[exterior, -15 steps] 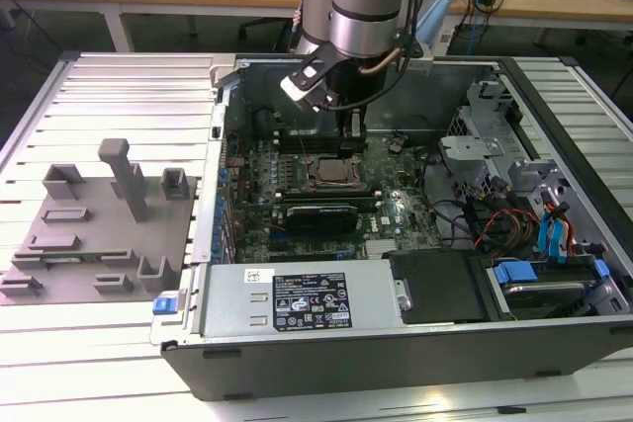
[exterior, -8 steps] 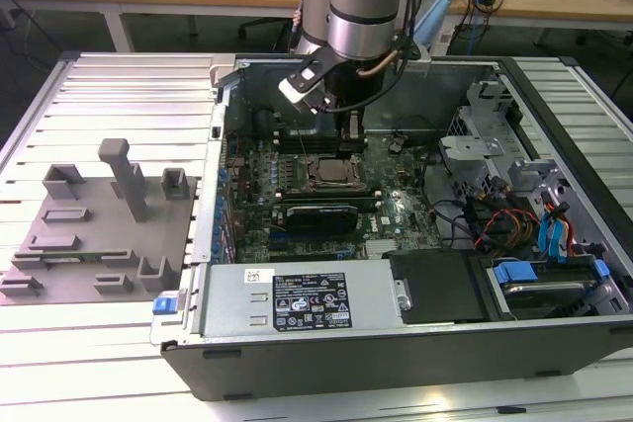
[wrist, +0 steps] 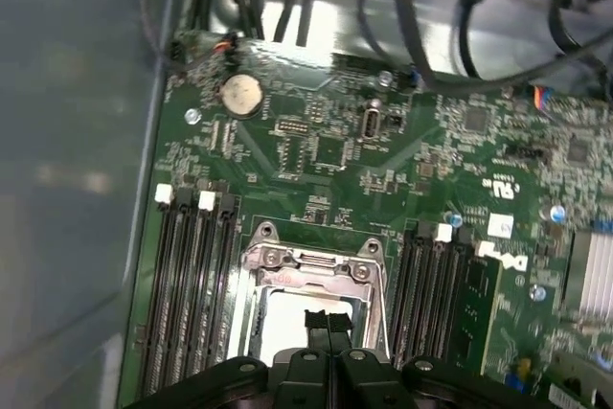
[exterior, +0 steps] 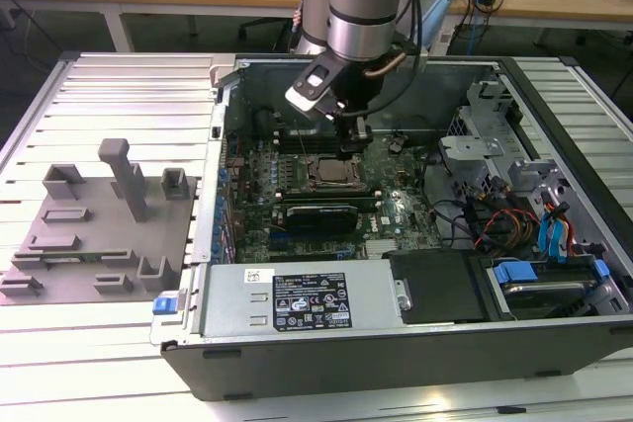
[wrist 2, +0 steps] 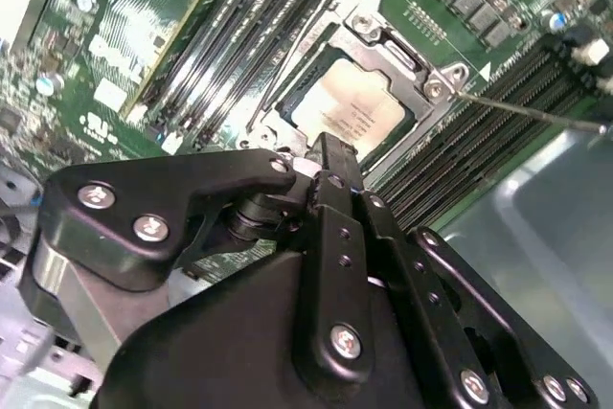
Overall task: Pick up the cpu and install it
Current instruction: 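Close the cpu cover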
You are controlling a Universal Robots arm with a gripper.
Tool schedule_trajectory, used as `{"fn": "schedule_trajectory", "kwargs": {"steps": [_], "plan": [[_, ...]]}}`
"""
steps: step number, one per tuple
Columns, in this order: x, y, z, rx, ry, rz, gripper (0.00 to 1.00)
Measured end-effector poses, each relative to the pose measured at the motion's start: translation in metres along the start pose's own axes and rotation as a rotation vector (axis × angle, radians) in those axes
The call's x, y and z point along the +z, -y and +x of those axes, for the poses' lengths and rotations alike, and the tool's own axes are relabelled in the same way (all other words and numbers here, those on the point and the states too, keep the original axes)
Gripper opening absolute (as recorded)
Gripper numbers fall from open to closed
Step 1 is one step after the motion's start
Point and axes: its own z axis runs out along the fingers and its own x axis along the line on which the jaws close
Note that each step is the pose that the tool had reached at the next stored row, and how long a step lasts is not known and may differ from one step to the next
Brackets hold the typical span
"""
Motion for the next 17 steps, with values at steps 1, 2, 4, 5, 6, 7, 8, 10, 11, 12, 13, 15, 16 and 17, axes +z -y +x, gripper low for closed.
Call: {"fn": "schedule_trajectory", "kwargs": {"steps": [1, 2, 4, 5, 6, 7, 8, 10, 11, 12, 13, 15, 16, 17], "plan": [[0.0001, 0.0, 0.0, -0.023, 0.0009, -0.0007, 0.11], [0.0001, 0.0, 0.0, -0.042, 0.0018, -0.0013, 0.11], [0.0002, 0.0, 0.0, -0.101, 0.0051, -0.0029, 0.11], [0.0002, 0.0, 0.0, -0.12, 0.0061, -0.0034, 0.11], [0.0002, 0.0, 0.0, -0.144, 0.0073, -0.0041, 0.11], [0.0002, 0.0, 0.0, -0.179, 0.0081, -0.0052, 0.11], [0.0003, 0.0, 0.0, -0.197, 0.0084, -0.006, 0.11], [0.0003, 0.0, 0.0001, -0.244, 0.0089, -0.008, 0.11], [0.0003, 0.0, 0.0001, -0.262, 0.0092, -0.0086, 0.11], [0.0003, 0.0, 0.0, -0.281, 0.0095, -0.0093, 0.11], [0.0003, 0.0, 0.0, -0.322, 0.01, -0.0109, 0.11], [0.0003, 0.0, 0.0, -0.372, 0.0104, -0.0129, 0.11], [0.0004, 0.0, 0.0, -0.392, 0.0105, -0.0138, 0.11], [0.0004, 0.0, 0.0, -0.42, 0.0106, -0.015, 0.11]]}}
